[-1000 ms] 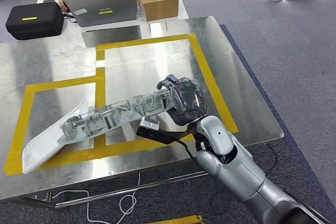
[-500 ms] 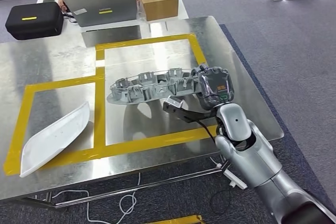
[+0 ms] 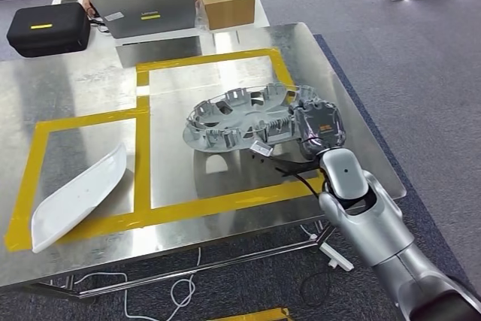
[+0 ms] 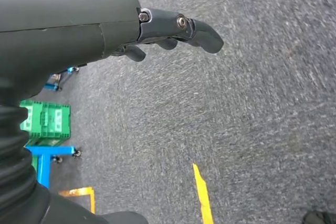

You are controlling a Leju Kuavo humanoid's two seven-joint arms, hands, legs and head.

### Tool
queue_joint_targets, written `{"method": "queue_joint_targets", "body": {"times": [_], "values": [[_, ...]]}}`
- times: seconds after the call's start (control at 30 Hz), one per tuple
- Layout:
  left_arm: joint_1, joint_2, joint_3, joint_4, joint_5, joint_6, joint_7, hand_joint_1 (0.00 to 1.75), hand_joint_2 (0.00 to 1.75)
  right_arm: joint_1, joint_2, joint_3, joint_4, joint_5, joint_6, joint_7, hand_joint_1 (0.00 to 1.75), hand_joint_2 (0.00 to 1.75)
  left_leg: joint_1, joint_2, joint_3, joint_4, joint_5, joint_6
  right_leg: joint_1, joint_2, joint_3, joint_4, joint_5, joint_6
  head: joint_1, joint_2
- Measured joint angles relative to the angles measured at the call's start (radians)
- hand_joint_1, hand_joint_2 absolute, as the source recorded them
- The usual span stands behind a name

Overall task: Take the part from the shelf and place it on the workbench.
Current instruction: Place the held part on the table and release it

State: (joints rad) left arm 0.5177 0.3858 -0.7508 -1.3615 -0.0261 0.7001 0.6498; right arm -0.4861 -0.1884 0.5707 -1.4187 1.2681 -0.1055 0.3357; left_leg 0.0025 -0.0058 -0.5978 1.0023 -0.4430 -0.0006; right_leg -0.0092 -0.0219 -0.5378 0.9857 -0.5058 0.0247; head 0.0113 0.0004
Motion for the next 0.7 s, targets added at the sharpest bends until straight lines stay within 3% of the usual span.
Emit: {"method": "queue_joint_targets", "body": {"times": [0.17, 0.33, 0.53, 0.67, 0.7], "values": [[0.09, -0.066, 0.129, -0.009, -0.129, -0.103, 0.0, 0.0, 1.75, 0.011, 0.0, -0.002, 0.026, 0.0, 0.002, -0.003, 1.75, 1.75, 0.0, 0.0, 0.0, 0.0, 0.0, 0.0, 0.0, 0.0, 0.0, 0.0, 0.0, 0.0, 0.0, 0.0], [0.187, -0.222, 0.38, -0.077, -0.39, -0.389, 0.0, 0.0, 1.75, 0.013, 0.001, -0.002, 0.047, -0.007, -0.003, -0.012, 1.75, 1.75, -0.001, 0.0, -0.001, 0.0, 0.0, 0.0, -0.001, 0.0, 0.0, 0.0, 0.0, 0.0, 0.0, 0.0], [0.239, -0.401, 0.632, -0.172, -0.558, -0.596, -0.004, 0.0, 1.75, 0.01, 0.003, -0.001, 0.068, -0.018, -0.013, -0.025, 1.75, 1.75, -0.002, 0.0, 0.0, 0.0, 0.0, 0.001, -0.001, 0.0, 0.0, 0.0, 0.0, 0.001, 0.0, 0.0], [0.253, -0.499, 0.749, -0.21, -0.601, -0.653, -0.01, 0.0, 1.75, 0.01, 0.003, -0.001, 0.076, -0.02, -0.018, -0.028, 1.75, 1.75, -0.002, 0.0, 0.0, 0.0, 0.0, 0.001, -0.001, -0.001, 0.0, 0.0, 0.001, 0.001, 0.0, 0.0], [0.256, -0.514, 0.77, -0.217, -0.603, -0.656, -0.01, 0.0, 1.75, 0.01, 0.003, -0.001, 0.077, -0.021, -0.018, -0.028, 1.31, 1.31, -0.002, 0.0, 0.0, 0.0, 0.0, 0.001, -0.001, -0.001, 0.0, 0.0, 0.001, 0.001, 0.0, 0.0]]}}
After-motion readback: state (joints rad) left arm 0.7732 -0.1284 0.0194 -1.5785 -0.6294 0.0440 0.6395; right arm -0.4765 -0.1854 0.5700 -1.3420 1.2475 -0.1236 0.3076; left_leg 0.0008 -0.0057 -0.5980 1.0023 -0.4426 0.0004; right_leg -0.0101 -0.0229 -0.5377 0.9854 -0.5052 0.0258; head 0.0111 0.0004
